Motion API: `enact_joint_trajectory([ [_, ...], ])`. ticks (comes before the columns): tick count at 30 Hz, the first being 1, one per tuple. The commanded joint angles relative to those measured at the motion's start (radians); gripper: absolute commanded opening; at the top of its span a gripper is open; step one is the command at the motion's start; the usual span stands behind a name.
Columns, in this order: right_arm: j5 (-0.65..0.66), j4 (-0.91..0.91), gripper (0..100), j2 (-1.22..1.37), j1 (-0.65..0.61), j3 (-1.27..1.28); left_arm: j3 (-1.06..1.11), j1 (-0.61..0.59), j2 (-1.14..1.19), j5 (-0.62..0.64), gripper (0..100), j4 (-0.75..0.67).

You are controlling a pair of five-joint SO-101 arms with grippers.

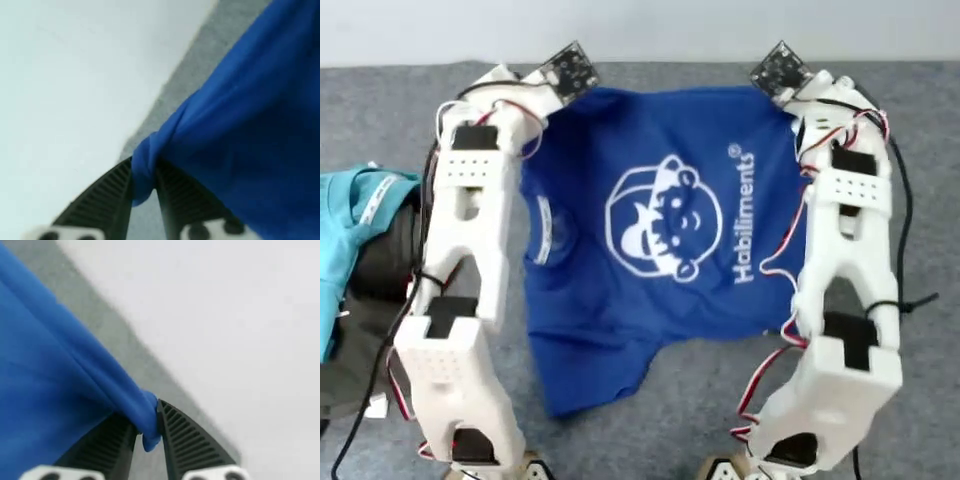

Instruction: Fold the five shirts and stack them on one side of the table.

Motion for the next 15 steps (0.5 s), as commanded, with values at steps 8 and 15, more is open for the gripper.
enact_joint_trajectory([
  [8, 0.149, -0.328, 0.9, 0.124, -0.081, -0.011, -0.2, 0.0, 0.052, -0.006, 2, -0.009],
  [15, 0.153, -0.249, 0.9, 0.139, -0.056, 0.002, -0.243, 0.057, 0.031, -0.006, 2, 0.31],
])
